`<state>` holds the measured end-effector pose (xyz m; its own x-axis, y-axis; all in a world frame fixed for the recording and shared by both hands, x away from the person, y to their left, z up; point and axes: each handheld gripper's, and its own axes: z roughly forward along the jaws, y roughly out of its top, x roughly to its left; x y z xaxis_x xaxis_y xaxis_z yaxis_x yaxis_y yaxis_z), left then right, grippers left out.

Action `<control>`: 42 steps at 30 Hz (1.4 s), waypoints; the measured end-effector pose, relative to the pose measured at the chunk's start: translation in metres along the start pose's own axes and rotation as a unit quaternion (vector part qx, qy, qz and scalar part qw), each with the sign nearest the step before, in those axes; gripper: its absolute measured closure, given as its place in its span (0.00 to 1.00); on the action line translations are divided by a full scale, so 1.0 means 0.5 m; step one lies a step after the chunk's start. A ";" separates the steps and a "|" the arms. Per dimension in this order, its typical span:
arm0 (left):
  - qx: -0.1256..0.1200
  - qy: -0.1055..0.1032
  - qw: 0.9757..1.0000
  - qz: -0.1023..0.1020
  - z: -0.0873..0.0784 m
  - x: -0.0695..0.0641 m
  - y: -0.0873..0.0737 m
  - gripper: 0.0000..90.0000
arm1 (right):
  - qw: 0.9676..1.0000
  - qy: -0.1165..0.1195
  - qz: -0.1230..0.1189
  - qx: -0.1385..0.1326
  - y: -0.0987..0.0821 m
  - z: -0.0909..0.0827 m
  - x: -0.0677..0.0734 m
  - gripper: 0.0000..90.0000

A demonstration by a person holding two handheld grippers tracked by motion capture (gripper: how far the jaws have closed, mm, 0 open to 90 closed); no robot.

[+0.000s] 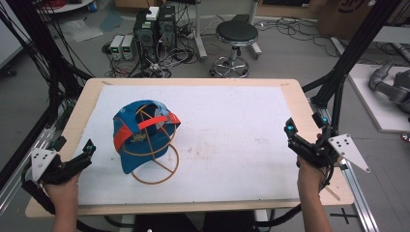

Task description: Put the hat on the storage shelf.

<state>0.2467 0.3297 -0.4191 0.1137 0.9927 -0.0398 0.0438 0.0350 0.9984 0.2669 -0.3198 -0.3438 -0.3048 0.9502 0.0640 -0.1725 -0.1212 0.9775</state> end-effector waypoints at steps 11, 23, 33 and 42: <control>-0.007 -0.005 1.000 -0.003 0.003 -0.003 0.002 0.14 | 1.000 -0.016 -0.014 0.004 -0.031 -0.029 -0.019 0.14; -0.008 -0.007 1.000 -0.006 0.014 -0.008 0.003 0.14 | 0.999 -0.034 -0.019 0.016 -0.048 -0.053 -0.050 0.14; -0.012 -0.009 1.000 -0.002 0.014 -0.015 0.006 0.14 | 0.999 -0.025 -0.026 0.011 -0.047 -0.055 -0.047 0.14; -0.012 -0.011 1.000 -0.001 0.013 -0.017 0.007 0.14 | 0.999 -0.028 -0.022 0.017 -0.052 -0.055 -0.045 0.14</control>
<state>0.2525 0.3205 -0.4154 0.1354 0.9899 -0.0421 0.0207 0.0396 0.9990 0.2527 -0.3460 -0.3764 -0.2442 0.9692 0.0309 -0.1526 -0.0699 0.9858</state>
